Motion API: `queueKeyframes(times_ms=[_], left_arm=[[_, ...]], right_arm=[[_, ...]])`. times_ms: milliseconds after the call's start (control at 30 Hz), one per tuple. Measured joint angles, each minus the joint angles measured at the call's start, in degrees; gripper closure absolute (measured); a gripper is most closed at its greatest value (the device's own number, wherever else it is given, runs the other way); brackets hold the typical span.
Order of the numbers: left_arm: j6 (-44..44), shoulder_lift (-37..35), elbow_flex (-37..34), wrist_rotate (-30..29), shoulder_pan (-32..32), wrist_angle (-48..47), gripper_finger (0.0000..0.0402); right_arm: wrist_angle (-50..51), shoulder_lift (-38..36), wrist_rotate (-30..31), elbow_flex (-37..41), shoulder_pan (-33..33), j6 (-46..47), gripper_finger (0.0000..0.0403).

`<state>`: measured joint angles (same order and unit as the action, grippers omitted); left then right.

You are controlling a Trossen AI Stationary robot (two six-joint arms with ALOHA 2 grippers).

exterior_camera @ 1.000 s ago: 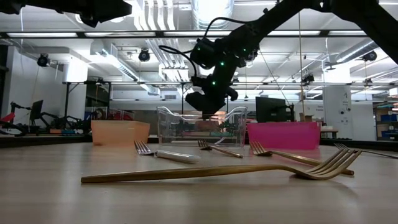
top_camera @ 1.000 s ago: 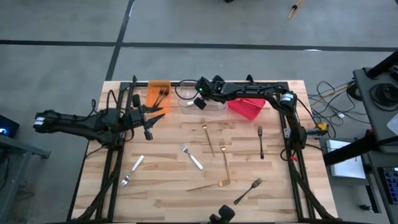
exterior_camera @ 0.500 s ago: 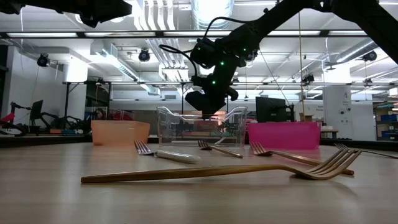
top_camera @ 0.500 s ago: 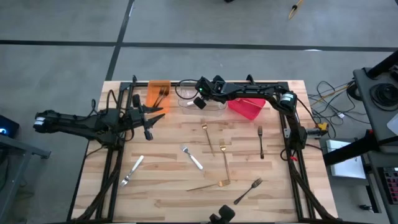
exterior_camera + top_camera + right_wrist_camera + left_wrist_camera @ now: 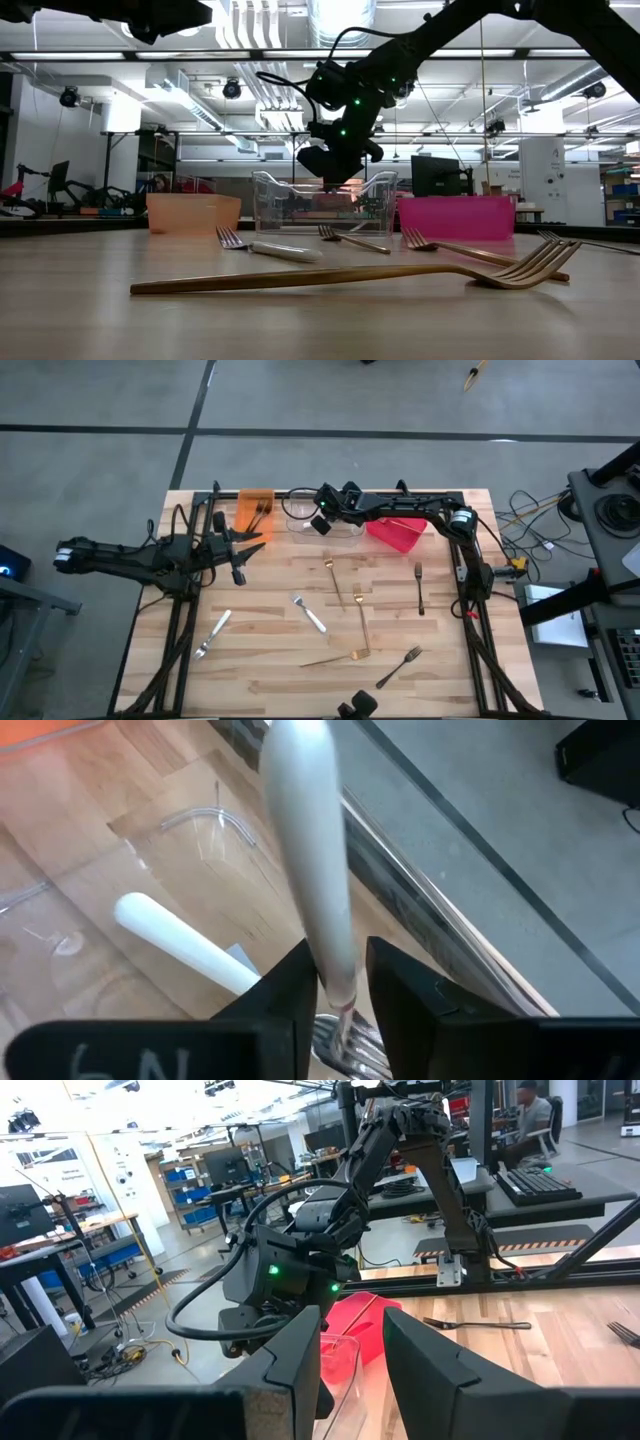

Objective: Sort silverware by color (type)
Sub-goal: Put the white fork into the transparent bin

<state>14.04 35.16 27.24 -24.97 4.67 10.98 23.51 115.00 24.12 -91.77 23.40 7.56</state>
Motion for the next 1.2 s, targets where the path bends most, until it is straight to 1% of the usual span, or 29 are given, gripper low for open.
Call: queueKeyframes(times_ms=[167,1200], left_arm=[[0.0,0.0,0.0,0.0,0.0,0.0,0.0308],[0.2,0.0,0.0,0.0,0.0,0.0,0.0308]], right_arm=[[-0.1,0.0,0.0,0.0,0.0,0.0,0.0314],[0.0,0.2,-0.5,0.0,-0.1,-0.1,0.0316]])
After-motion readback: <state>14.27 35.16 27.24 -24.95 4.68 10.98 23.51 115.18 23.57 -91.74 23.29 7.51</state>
